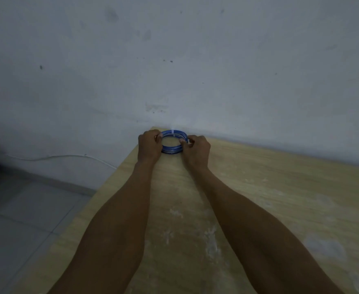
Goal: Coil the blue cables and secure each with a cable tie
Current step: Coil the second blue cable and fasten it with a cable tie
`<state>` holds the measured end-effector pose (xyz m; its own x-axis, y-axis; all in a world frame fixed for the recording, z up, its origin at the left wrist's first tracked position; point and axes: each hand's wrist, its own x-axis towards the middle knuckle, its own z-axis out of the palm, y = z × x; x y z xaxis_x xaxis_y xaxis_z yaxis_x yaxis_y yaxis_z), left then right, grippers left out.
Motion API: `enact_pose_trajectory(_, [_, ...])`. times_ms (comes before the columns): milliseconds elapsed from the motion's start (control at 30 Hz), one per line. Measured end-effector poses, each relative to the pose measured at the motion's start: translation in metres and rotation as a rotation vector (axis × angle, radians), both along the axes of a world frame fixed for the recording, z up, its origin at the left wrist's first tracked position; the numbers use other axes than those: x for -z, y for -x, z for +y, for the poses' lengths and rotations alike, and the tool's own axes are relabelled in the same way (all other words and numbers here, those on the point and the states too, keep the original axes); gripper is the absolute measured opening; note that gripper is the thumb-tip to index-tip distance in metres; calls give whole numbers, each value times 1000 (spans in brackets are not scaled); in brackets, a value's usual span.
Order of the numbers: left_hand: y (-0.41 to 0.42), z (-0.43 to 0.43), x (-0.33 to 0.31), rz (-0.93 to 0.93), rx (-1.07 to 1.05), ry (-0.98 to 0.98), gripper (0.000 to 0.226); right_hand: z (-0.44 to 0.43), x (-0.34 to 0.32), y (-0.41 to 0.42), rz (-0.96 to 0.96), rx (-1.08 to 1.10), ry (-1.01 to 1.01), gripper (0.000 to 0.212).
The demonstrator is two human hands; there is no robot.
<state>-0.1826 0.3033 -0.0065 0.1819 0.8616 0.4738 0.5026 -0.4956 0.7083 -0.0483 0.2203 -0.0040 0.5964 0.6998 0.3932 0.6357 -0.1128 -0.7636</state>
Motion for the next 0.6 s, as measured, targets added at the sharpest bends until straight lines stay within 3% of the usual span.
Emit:
enact_pose_trajectory(167, [3, -4, 4, 20, 7, 26, 33, -3, 2, 4, -114, -20, 109, 34])
enact_pose_trajectory(300, [2, -19, 0, 15, -1, 47, 38, -10, 4, 8, -235, -95, 224, 58])
enact_pose_trajectory(600, [6, -40, 5, 202, -21, 165, 60, -38, 4, 14, -280, -84, 446, 79])
